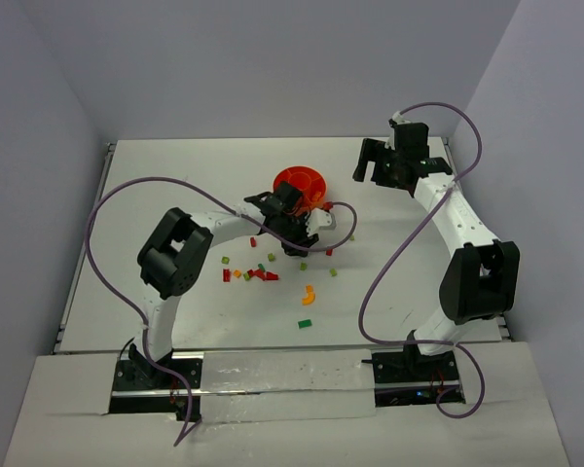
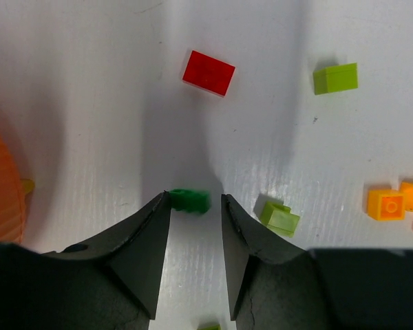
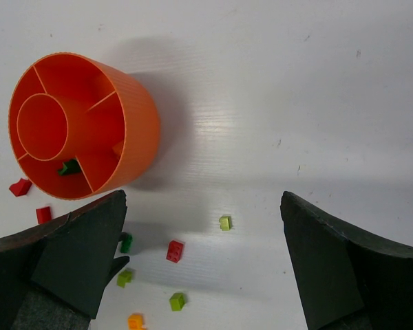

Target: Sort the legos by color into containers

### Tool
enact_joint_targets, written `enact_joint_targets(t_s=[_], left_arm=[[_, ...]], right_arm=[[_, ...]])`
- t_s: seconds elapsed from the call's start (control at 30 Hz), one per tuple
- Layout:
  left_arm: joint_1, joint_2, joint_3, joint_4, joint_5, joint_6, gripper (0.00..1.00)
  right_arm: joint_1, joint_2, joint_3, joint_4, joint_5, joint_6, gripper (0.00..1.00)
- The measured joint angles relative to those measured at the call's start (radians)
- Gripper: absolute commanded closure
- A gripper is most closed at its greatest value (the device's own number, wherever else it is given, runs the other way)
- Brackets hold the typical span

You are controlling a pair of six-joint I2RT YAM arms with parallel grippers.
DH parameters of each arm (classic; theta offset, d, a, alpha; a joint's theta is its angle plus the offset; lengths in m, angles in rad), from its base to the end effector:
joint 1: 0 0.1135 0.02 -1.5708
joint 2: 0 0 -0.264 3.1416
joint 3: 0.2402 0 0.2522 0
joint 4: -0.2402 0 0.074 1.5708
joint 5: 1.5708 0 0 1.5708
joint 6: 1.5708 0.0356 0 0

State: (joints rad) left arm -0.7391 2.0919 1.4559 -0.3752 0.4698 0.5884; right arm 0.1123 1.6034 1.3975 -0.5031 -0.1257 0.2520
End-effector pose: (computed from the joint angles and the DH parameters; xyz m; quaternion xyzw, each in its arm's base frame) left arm 0.3145 -0.3085 0.1556 0.6265 0.6967 -0.2433 0.2510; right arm 0.3608 0.0452 0.3148 0.0371 0.9064 0.1316 0.3996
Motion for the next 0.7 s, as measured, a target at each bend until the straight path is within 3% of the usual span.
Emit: enact_joint_targets(t_s=[0.13, 0.7], left_arm=[[-0.003, 0.011, 0.000, 0.014, -0.011, 0.001, 0.50], [-0.026, 0.011, -0.001, 0.034, -0.058, 0.008, 0.55]], right_arm=[[0.000, 0.002, 0.000, 0.000, -0.001, 0.000, 0.00], [0.000, 0.005, -0.003, -0.002, -0.023, -0.007, 0.00]])
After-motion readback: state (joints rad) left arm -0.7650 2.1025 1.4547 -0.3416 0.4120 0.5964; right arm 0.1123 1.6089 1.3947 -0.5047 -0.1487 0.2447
